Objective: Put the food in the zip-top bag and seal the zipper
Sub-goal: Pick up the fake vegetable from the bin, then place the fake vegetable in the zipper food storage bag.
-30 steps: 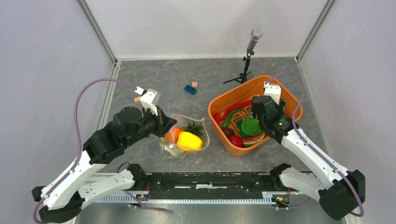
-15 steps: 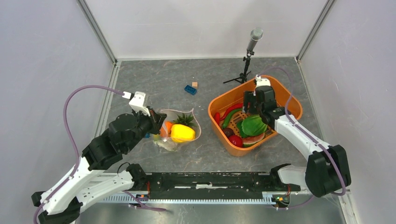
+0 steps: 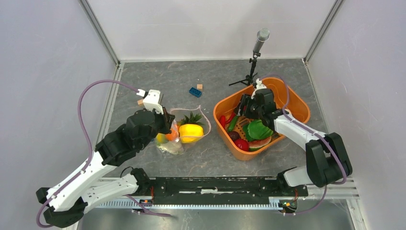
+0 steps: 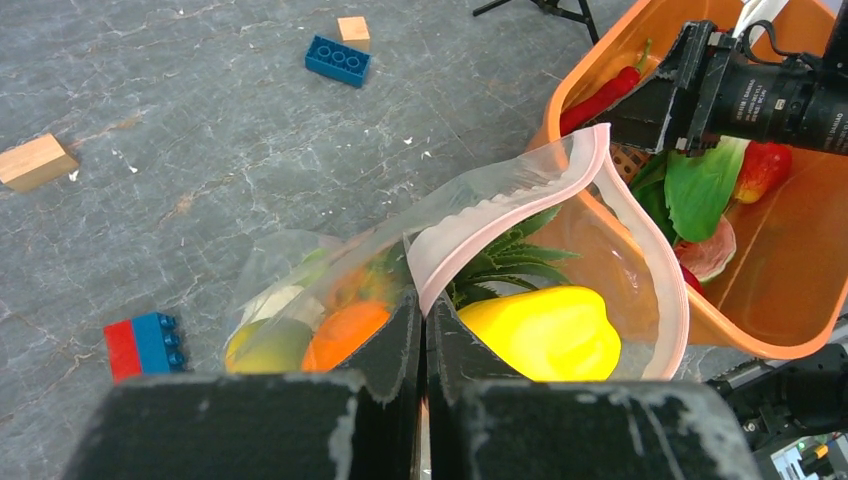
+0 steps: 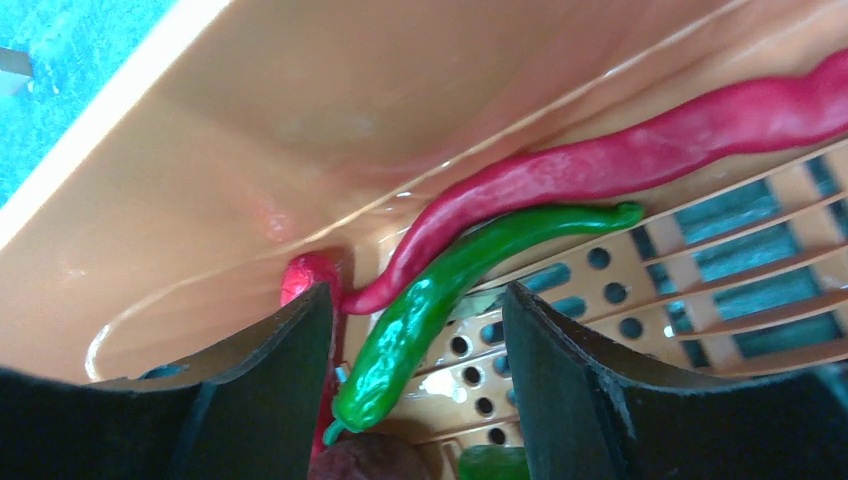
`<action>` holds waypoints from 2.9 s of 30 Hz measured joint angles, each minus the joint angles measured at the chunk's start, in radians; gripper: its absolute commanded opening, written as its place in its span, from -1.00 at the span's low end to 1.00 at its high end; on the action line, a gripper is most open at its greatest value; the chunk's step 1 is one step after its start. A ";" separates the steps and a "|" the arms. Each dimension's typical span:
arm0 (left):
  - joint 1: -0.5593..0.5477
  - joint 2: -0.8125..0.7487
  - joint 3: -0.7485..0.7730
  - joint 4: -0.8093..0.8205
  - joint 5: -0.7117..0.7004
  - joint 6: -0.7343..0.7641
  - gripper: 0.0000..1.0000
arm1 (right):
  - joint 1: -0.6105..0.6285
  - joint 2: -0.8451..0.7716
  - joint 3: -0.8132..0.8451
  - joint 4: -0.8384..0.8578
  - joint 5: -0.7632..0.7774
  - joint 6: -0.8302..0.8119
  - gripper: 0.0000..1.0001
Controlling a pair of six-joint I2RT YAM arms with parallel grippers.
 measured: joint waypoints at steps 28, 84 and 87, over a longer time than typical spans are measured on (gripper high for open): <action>0.000 -0.030 0.024 -0.056 0.057 -0.092 -0.96 | 0.133 0.105 -0.065 0.044 0.399 0.522 -0.66; 0.000 0.024 0.010 -0.028 0.214 -0.151 -0.96 | 0.708 -0.190 0.325 -0.463 -0.017 -0.523 -0.87; 0.000 0.024 0.010 -0.028 0.216 -0.151 -0.96 | 0.723 -0.143 0.399 -0.549 0.070 -0.539 -0.79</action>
